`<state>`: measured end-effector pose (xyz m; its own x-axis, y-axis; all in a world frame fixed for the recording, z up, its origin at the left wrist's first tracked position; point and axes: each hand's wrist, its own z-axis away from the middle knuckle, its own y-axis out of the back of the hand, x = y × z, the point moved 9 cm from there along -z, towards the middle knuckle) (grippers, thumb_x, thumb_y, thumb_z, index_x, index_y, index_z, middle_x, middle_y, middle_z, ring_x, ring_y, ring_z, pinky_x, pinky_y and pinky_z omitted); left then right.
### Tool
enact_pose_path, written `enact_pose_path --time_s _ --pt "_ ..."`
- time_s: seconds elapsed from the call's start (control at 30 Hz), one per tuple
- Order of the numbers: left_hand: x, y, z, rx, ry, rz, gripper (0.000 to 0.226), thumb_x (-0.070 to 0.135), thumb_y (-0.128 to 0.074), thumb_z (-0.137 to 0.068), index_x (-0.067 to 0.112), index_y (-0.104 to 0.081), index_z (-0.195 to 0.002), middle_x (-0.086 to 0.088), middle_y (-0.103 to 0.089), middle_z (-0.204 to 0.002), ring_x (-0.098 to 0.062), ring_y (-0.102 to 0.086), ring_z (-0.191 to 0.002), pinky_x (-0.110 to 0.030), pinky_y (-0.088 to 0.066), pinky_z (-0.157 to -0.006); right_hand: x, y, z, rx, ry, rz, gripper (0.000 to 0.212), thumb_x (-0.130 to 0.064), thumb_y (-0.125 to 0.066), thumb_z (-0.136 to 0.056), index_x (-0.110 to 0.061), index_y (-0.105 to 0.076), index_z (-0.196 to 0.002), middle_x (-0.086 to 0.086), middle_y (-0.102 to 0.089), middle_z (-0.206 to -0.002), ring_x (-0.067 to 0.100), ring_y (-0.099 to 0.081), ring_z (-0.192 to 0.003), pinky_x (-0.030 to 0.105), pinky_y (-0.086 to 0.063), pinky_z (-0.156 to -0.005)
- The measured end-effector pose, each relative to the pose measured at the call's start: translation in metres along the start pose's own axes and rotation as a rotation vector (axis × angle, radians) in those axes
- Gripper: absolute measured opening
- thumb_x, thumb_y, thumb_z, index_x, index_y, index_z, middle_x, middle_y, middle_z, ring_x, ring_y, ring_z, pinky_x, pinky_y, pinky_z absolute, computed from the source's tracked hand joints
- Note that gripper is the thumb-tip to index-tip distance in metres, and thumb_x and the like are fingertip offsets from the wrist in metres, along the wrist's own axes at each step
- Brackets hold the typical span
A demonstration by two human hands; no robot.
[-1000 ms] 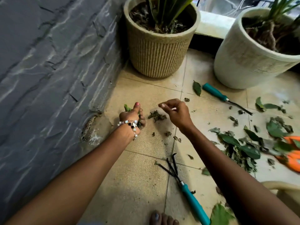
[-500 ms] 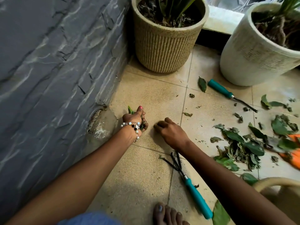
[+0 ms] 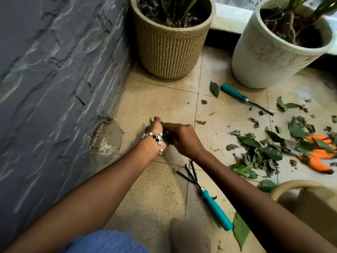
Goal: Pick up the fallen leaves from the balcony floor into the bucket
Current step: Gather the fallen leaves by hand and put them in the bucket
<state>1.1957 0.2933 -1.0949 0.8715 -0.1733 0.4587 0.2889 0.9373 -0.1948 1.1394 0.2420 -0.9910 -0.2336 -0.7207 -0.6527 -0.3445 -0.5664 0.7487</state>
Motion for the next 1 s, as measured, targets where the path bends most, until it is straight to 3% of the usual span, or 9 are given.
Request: enact_pose_path --time_s 0.1,0.17,0.23,0.33,0.4,0.57,0.67,0.83,1.0 --pt "0.003 -0.001 0.003 0.079 -0.056 -0.052 0.032 0.033 -0.062 -0.093 0.002 -0.062 -0.095 -0.013 -0.068 -0.085 -0.027 -0.066 -0.071 -0.036 -0.053 -0.059 0.020 -0.017 0.015 -0.378 -0.050 0.150 0.072 0.014 -0.040 -0.081 -0.019 -0.041 -0.146 0.004 -0.040 -0.152 0.023 -0.025 -0.146 0.058 -0.021 -0.112" --pt "0.001 -0.005 0.006 0.092 -0.103 -0.093 0.031 0.029 -0.068 -0.090 -0.001 -0.061 -0.093 -0.013 -0.068 -0.085 -0.027 -0.066 -0.070 -0.040 -0.056 -0.066 0.038 -0.011 0.024 -0.520 -0.103 0.131 0.081 0.015 -0.036 -0.078 -0.027 -0.037 -0.148 -0.005 -0.021 -0.160 0.021 0.004 -0.150 0.061 -0.005 -0.114" --pt "-0.002 -0.011 0.008 0.094 -0.123 -0.124 0.032 0.028 -0.070 -0.088 -0.001 -0.057 -0.093 -0.014 -0.066 -0.086 -0.025 -0.063 -0.068 -0.038 -0.056 -0.072 0.045 0.018 0.024 -0.365 -0.176 -0.103 0.071 0.014 -0.037 -0.080 -0.026 -0.054 -0.136 -0.005 -0.030 -0.156 0.019 -0.008 -0.149 0.049 -0.015 -0.119" --pt "-0.002 -0.022 0.012 0.007 -0.133 -0.061 0.031 0.019 -0.063 -0.094 0.004 -0.049 -0.070 -0.007 -0.050 -0.059 -0.015 -0.044 -0.036 -0.021 -0.040 -0.042 0.073 0.071 0.034 0.053 -0.403 -0.196 0.045 0.012 -0.046 -0.091 -0.014 -0.067 -0.121 0.002 -0.063 -0.130 0.007 -0.054 -0.120 0.027 -0.041 -0.108" --pt "-0.001 -0.020 0.009 0.002 -0.149 -0.031 0.033 0.018 -0.061 -0.095 0.005 -0.050 -0.067 -0.005 -0.047 -0.052 -0.012 -0.038 -0.028 -0.015 -0.031 -0.036 0.084 0.070 0.046 -0.013 -0.434 -0.010 0.040 0.009 -0.052 -0.091 -0.010 -0.063 -0.125 0.005 -0.063 -0.129 0.006 -0.057 -0.112 0.016 -0.041 -0.100" --pt "-0.009 -0.021 0.008 -0.030 -0.142 0.012 0.031 0.016 -0.060 -0.096 0.005 -0.052 -0.068 -0.006 -0.045 -0.059 -0.009 -0.038 -0.027 -0.012 -0.028 -0.035 0.085 0.008 0.061 -0.393 -0.165 0.362 0.067 0.011 -0.045 -0.091 -0.022 -0.036 -0.148 0.009 -0.022 -0.159 0.028 -0.027 -0.143 0.036 -0.031 -0.114" --pt "-0.012 -0.022 0.004 -0.079 -0.092 0.055 0.035 0.017 -0.056 -0.098 0.006 -0.049 -0.066 -0.005 -0.043 -0.060 -0.009 -0.038 -0.030 -0.011 -0.029 -0.035 0.086 -0.009 0.070 -0.497 -0.069 0.489 0.058 -0.004 -0.040 -0.096 -0.019 -0.029 -0.151 0.006 -0.018 -0.161 0.027 -0.019 -0.146 0.041 -0.029 -0.117" --pt "-0.014 -0.022 0.000 -0.082 -0.043 0.075 0.031 0.015 -0.059 -0.096 0.005 -0.052 -0.067 -0.006 -0.047 -0.062 -0.012 -0.043 -0.039 -0.014 -0.036 -0.037 0.093 0.004 0.077 -0.247 -0.005 0.454 0.026 0.001 -0.060 -0.086 0.000 -0.070 -0.110 0.019 -0.067 -0.113 0.034 -0.061 -0.099 0.044 -0.057 -0.077" --pt "-0.012 -0.037 0.004 -0.083 -0.066 0.072 0.023 0.009 -0.063 -0.093 0.000 -0.055 -0.073 -0.010 -0.052 -0.065 -0.018 -0.048 -0.050 -0.020 -0.045 -0.040 0.120 0.058 0.033 0.147 -0.267 0.256 0.021 0.004 -0.064 -0.086 -0.005 -0.074 -0.103 0.014 -0.071 -0.104 0.028 -0.066 -0.096 0.038 -0.054 -0.087"
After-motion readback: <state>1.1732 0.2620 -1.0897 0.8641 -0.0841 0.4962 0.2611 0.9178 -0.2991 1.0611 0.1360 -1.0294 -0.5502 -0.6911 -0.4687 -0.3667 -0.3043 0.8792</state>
